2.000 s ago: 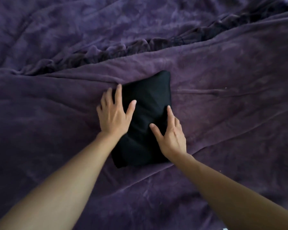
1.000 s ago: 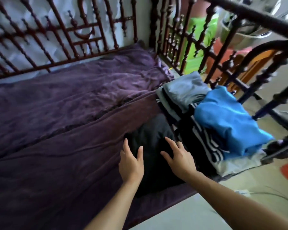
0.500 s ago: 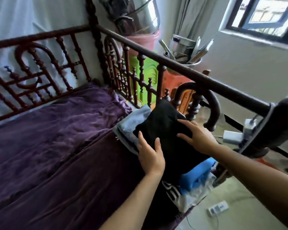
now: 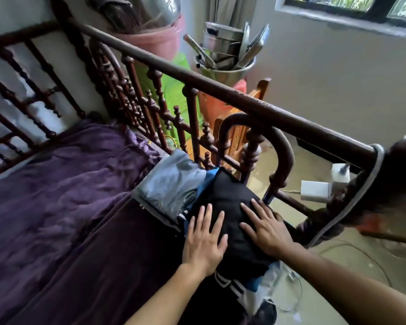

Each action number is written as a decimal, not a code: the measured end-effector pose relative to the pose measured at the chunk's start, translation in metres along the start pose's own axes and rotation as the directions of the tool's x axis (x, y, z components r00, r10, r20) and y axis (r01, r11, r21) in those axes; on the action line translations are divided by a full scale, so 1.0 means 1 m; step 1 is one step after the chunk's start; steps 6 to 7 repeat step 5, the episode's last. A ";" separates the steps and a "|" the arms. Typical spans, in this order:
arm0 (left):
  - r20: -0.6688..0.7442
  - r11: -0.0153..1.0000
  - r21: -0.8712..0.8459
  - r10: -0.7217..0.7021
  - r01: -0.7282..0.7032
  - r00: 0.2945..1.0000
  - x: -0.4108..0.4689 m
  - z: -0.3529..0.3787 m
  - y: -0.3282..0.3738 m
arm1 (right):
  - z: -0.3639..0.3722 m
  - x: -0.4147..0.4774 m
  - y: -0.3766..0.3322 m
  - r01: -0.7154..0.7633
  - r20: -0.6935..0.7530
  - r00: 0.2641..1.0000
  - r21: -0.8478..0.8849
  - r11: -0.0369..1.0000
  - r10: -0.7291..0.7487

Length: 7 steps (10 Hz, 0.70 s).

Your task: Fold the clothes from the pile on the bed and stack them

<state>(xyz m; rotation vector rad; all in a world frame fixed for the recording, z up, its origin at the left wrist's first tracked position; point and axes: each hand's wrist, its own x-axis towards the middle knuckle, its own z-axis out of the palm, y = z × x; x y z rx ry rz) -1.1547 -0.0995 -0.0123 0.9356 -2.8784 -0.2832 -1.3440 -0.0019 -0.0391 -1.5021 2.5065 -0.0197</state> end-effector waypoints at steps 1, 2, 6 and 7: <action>0.189 0.998 -0.026 -0.056 0.062 0.980 -0.005 0.025 -0.012 | 0.015 -0.001 -0.005 -0.019 0.061 0.998 -0.002 1.000 0.019; 0.256 0.996 0.032 -0.090 0.084 0.962 0.002 0.030 -0.013 | 0.022 0.008 -0.006 -0.037 0.114 0.993 0.037 0.999 0.033; 0.343 0.995 0.045 -0.097 0.087 0.934 0.020 0.020 -0.012 | -0.083 0.039 -0.028 0.066 0.026 0.997 0.310 0.949 -0.078; 0.343 0.995 0.045 -0.097 0.087 0.934 0.020 0.020 -0.012 | -0.083 0.039 -0.028 0.066 0.026 0.997 0.310 0.949 -0.078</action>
